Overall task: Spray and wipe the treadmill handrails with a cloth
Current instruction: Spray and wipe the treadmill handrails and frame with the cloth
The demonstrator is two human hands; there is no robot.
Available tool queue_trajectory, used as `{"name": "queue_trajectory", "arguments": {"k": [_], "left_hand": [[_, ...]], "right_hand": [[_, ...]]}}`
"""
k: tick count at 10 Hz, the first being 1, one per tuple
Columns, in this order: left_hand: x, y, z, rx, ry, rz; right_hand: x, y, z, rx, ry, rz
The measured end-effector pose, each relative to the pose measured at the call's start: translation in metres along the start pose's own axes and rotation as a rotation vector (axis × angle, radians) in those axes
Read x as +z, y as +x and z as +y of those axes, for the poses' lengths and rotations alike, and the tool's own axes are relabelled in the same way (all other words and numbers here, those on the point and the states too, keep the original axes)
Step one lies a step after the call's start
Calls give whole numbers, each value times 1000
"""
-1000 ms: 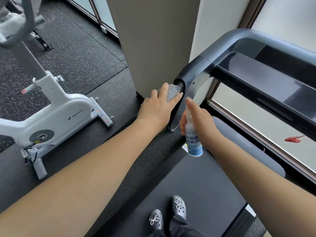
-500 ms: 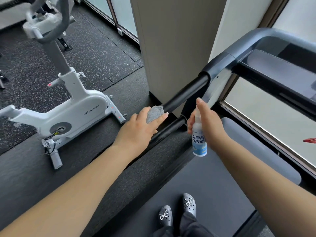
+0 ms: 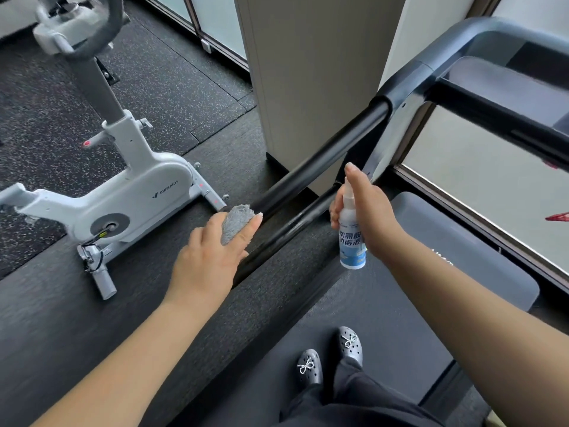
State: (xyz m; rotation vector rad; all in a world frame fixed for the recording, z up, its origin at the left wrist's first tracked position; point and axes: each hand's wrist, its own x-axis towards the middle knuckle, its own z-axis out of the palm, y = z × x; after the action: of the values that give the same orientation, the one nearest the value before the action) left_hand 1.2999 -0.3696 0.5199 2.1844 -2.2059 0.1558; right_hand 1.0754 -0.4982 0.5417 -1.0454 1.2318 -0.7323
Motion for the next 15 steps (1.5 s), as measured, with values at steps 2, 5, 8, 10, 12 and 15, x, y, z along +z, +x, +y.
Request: {"name": "queue_trajectory", "arguments": {"k": [2, 5, 8, 10, 12, 15], "left_hand": [[15, -31, -14, -14, -90, 129], [35, -31, -15, 73, -21, 284], [5, 64, 37, 173, 42, 34], [18, 54, 46, 316, -5, 236], [50, 43, 74, 324, -167, 136], [79, -7, 64, -153, -343, -93]], "right_hand": [[11, -7, 5, -9, 0, -11], [8, -14, 20, -11, -26, -11], [4, -17, 29, -3, -18, -2], [-14, -16, 38, -26, 11, 25], [-23, -2, 58, -25, -12, 6], [27, 48, 127, 137, -291, -309]]}}
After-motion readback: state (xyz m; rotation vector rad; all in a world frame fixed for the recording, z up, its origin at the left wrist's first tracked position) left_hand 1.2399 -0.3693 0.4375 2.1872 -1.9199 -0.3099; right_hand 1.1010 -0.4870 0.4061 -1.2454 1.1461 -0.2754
